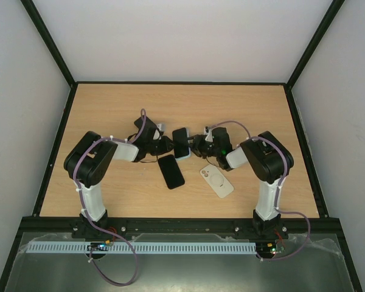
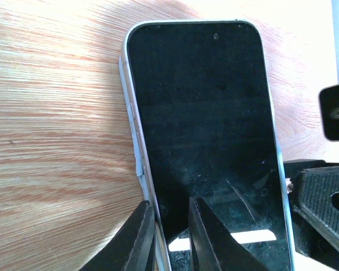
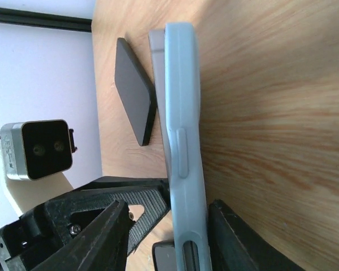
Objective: Put the phone into the phone case
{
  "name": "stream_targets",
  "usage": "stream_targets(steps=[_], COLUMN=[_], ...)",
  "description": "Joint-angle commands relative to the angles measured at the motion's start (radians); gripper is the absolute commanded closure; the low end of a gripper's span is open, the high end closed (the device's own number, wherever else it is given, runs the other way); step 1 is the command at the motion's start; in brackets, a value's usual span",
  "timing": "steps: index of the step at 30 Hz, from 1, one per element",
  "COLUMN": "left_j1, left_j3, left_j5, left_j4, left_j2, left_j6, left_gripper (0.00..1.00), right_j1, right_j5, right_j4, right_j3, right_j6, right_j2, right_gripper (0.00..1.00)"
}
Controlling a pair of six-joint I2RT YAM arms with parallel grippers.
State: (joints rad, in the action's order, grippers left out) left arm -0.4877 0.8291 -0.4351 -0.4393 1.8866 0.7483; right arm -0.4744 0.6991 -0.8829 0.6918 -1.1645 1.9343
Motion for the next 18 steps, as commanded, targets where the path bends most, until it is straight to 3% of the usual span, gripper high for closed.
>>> stream_targets(steps=[1,10,14,18], left_j1=[-0.011,-0.009,-0.003,0.022], left_j3=[-0.019,-0.046,-0.083,-0.151], left_j5=[-0.030,-0.032,-0.040,-0.091], left_j4=[0.005,0.027,0.024,-0.008], left_j2=[-0.006,-0.076,-0.151,-0.273], left_j6=[-0.025,-0.032,-0.004,0.052], left_gripper=[0.81,0.77,0.68,0.51], right_j1=[-0.021,-0.021,-0.022,-0.023], right_j5=[0.066,-0.006,-0.010,0.001], right_j4=[-0.033,0.048,0.007,0.041], right_j3=[0.018,-0.005,-0.057,-0.096], right_j6=[0.007,0.095,0.090,0.116], right_j2=[0.006,-0.058,-0.125,-0.222], right_gripper=[0.63,0.95,0.98,0.98])
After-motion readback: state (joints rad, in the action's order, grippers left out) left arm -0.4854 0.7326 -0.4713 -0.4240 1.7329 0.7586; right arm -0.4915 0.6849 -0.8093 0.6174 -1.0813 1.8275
